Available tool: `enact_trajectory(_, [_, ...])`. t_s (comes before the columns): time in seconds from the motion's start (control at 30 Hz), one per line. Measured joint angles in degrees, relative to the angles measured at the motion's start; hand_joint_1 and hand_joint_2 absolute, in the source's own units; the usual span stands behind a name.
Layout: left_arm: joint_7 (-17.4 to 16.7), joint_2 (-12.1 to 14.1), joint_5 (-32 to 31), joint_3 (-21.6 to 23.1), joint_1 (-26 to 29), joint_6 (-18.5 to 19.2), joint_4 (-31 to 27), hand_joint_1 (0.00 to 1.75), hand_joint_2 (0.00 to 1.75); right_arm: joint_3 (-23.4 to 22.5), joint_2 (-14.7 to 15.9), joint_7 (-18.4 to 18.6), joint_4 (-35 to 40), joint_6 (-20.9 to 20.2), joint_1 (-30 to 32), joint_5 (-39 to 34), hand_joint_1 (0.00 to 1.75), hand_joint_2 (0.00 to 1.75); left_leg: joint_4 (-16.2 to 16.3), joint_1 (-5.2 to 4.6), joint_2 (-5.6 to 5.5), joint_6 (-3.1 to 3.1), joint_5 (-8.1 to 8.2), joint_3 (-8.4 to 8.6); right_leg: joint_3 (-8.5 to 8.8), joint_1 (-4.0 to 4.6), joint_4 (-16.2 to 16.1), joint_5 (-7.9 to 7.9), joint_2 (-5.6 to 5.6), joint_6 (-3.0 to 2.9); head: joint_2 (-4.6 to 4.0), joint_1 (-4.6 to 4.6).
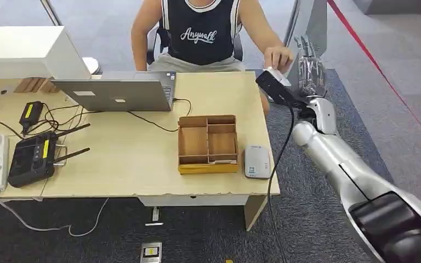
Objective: Pass the card to the sensor for recognition and then transmit it.
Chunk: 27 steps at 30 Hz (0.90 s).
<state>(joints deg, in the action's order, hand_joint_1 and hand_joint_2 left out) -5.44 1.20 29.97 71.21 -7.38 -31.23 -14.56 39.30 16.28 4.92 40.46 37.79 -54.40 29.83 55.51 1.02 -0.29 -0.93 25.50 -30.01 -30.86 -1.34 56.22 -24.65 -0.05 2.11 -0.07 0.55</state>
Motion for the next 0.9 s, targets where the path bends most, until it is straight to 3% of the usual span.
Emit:
enact_trajectory(0.4, [0.2,0.0,-1.3,1.0,0.0,1.1,0.0,0.00,0.00,2.0,-1.8,-0.1,-3.6,-0.3,-0.7,0.2,0.00,1.75,0.0,0.00,0.01,0.00,0.00,-0.02,-0.06,0.00,0.0,0.00,0.01,0.00,0.00,-0.02])
enact_trajectory(0.43, [0.2,0.0,-1.6,1.1,0.0,1.3,0.0,0.00,0.00,2.2,-1.8,0.0,-3.8,-0.3,-0.7,0.1,0.19,1.75,0.0,0.00,0.01,0.00,0.00,-0.02,-0.08,0.00,0.0,0.00,0.01,0.00,0.00,-0.02])
enact_trajectory(0.47, [0.2,0.0,-1.8,1.3,-0.1,1.4,0.0,0.00,0.00,2.3,-1.8,0.1,-3.9,-0.3,-0.7,0.0,1.75,1.75,0.0,0.00,0.01,0.00,0.00,-0.02,-0.08,0.00,0.0,0.00,0.01,0.00,0.00,-0.02])
enact_trajectory(0.9, [0.2,0.0,-2.9,2.9,-0.5,1.9,0.0,0.00,0.00,2.9,-0.5,1.0,-4.4,-0.9,0.3,-1.2,1.75,1.75,0.0,0.00,0.02,0.00,0.00,-0.05,-0.12,0.00,0.0,0.01,0.01,0.00,0.00,-0.02])
